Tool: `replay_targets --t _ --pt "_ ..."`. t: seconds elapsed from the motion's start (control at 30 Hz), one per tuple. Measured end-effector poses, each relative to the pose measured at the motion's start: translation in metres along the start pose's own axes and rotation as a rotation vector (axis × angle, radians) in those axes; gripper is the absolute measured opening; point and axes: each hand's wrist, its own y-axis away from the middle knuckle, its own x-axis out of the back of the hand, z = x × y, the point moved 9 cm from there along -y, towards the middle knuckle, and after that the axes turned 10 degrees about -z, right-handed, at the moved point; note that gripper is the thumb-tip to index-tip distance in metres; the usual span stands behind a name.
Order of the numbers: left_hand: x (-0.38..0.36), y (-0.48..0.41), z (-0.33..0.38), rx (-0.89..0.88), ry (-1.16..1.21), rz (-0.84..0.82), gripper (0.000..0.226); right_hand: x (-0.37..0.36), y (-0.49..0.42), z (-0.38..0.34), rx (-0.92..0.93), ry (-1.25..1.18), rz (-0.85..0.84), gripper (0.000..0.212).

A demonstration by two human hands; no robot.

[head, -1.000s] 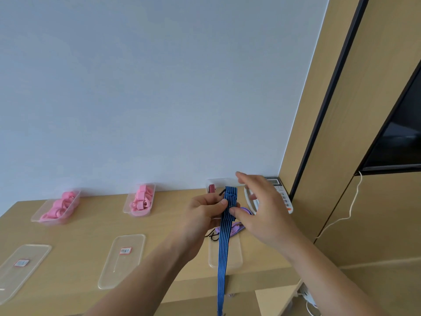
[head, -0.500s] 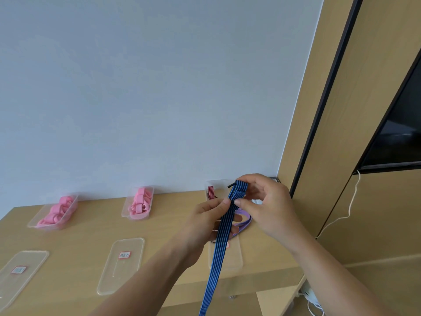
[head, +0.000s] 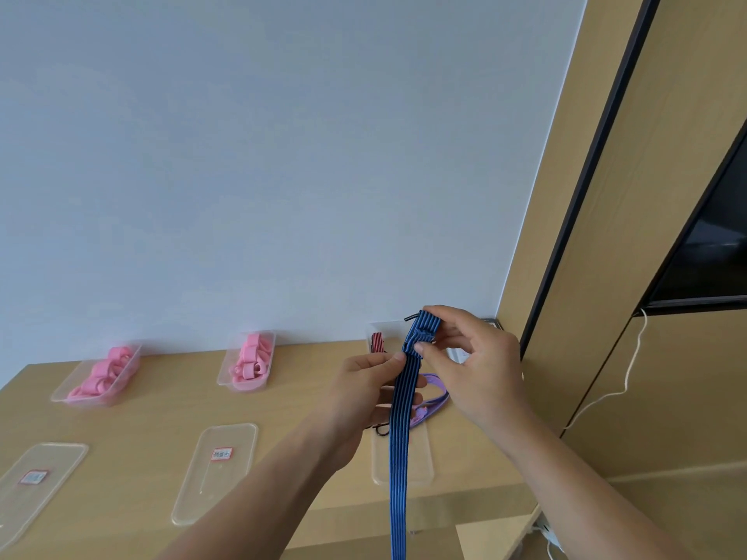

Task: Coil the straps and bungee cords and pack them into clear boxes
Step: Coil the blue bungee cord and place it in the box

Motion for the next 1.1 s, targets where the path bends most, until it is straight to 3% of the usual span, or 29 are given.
replay_targets --t 0.3,0.47,0.6,0.93,1.1 --pt "0.001 -0.003 0.005 -0.003 -0.084 0.038 0.027 -0.005 -0.013 0.017 -0.094 -0.145 -0.063 0.044" --pt "0.002 -0.007 0.004 0.02 -0.037 0.025 0.038 -0.006 -0.009 0.011 0.008 -0.008 0.001 0.041" --pt "0.003 -0.01 0.004 0.065 0.072 -0.009 0.051 -0.011 0.003 -0.007 0.251 0.194 0.073 0.027" --pt "0.018 -0.02 0.021 -0.021 0.118 -0.002 0.029 -0.033 0.018 -0.011 0.458 0.277 -0.069 0.024" --pt "0.02 -0.02 0.027 -0.056 0.119 -0.005 0.024 -0.041 0.016 -0.007 0.421 0.305 -0.156 0.025"
